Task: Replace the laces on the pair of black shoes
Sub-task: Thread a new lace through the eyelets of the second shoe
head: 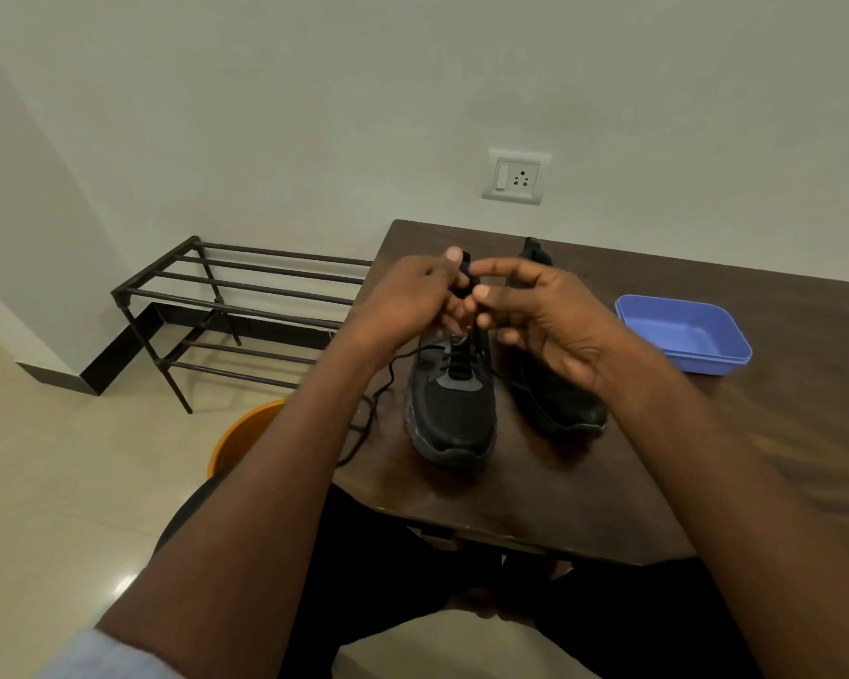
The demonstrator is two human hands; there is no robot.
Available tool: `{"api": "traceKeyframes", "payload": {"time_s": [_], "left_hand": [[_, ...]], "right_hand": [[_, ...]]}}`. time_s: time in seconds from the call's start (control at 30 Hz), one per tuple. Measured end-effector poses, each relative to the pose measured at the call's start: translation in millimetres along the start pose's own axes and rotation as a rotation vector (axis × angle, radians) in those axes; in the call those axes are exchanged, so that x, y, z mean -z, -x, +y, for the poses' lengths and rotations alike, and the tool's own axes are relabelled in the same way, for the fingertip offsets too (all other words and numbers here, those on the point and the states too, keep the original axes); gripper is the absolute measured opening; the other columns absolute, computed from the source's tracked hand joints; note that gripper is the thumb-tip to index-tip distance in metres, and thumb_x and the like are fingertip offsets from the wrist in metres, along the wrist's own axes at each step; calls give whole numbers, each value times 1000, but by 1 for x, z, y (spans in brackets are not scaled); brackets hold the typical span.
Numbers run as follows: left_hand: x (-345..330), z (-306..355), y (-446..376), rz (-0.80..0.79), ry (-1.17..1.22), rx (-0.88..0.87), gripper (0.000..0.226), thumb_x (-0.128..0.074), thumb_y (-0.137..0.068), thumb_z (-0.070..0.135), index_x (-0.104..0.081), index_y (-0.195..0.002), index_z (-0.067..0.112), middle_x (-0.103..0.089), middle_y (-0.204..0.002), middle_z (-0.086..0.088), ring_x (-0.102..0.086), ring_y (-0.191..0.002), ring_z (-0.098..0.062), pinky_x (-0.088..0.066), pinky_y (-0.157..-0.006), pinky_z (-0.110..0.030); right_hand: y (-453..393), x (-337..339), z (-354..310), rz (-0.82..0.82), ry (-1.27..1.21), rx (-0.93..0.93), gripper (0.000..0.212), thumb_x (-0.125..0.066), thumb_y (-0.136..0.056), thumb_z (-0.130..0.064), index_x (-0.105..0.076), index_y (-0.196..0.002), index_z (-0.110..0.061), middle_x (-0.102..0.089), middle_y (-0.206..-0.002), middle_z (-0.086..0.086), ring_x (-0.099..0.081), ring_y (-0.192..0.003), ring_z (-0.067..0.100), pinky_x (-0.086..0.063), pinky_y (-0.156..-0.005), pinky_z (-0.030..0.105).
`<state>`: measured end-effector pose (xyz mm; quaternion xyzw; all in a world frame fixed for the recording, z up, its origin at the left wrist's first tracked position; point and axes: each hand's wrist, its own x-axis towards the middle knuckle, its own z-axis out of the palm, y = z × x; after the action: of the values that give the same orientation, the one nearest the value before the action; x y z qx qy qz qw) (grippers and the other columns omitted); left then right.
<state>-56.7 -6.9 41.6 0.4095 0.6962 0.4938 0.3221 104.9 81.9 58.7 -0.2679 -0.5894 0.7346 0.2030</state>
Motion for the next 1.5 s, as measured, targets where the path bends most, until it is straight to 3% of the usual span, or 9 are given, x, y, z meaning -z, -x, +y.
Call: {"api": "traceKeyframes", "payload": {"time_s": [0.17, 0.27, 0.4, 0.5, 0.7, 0.87, 1.03, 1.2, 1.5], "left_hand": [[-10, 14, 8, -266, 388, 125, 81, -23, -100, 73, -65, -123, 7, -74, -93, -13, -72, -94, -29, -58, -79, -36], [-3, 16, 13, -289, 284, 56, 54, -42, -108, 51, -62, -127, 4, -67, -76, -7, -70, -79, -26, -53, -74, -35], [11, 12, 10, -43, 288, 56, 22, -51, -108, 18, -65, -120, 7, -55, -65, 1, -53, -58, -13, -47, -65, -32], [10, 10, 4, 41, 249, 47, 17, -56, -106, 17, -66, -116, 9, -59, -67, 2, -51, -57, -10, -48, -58, -25], [-7, 11, 2, -13, 207, 7, 17, -66, -100, 15, -68, -112, 2, -62, -68, -4, -55, -56, -11, -47, -51, -19], [3, 6, 1, 74, 107, 45, 13, -61, -103, 14, -68, -109, 5, -66, -71, -4, -54, -53, -10, -45, -49, -18], [-3, 4, -1, 71, 92, 30, 15, -69, -98, 14, -70, -103, 0, -67, -65, -4, -53, -47, -8, -43, -45, -18], [-6, 3, -1, 93, 74, 6, 20, -70, -98, 16, -69, -102, -4, -69, -68, -9, -57, -50, -11, -46, -46, -20], [-7, -13, -9, 112, -47, 19, 19, -68, -100, 22, -71, -93, 4, -73, -70, -9, -63, -55, -14, -47, -48, -20]], "right_hand": [[5, -1, -12, 10, -352, 87, 21, -68, -91, -5, -69, -111, -9, -76, -107, 13, -75, -93, 20, -59, -71, 20], [3, 12, -15, 181, -334, 89, 15, -70, -94, -9, -68, -109, -11, -77, -98, 8, -73, -83, 16, -56, -62, 20], [0, 49, -7, 668, 618, -17, 9, -66, -93, -15, -74, -92, -17, -75, -84, 5, -65, -69, 15, -50, -56, 28], [-3, 55, 1, 654, 1299, 36, 14, -66, -91, -21, -77, -99, -25, -72, -108, 7, -66, -97, 26, -54, -76, 36], [3, 1, 3, 72, 626, 154, 13, -71, -97, -23, -78, -108, -20, -78, -94, -8, -72, -89, 3, -54, -81, 20], [-6, 21, 8, 538, 1114, 51, 11, -71, -96, -27, -75, -85, -29, -75, -87, -3, -70, -79, 15, -61, -76, 41], [-5, 12, 10, 235, 1024, 196, 46, -77, -91, -28, -65, -135, -23, -68, -123, -9, -64, -110, 9, -50, -96, 27], [-12, -1, 21, 201, 642, 229, 11, -72, -95, -11, -76, -105, -11, -78, -82, 1, -76, -75, 12, -62, -72, 25], [-23, -3, 38, 263, 755, 280, 12, -73, -95, -14, -79, -104, -18, -76, -84, -6, -71, -73, 0, -52, -61, 11]]}}
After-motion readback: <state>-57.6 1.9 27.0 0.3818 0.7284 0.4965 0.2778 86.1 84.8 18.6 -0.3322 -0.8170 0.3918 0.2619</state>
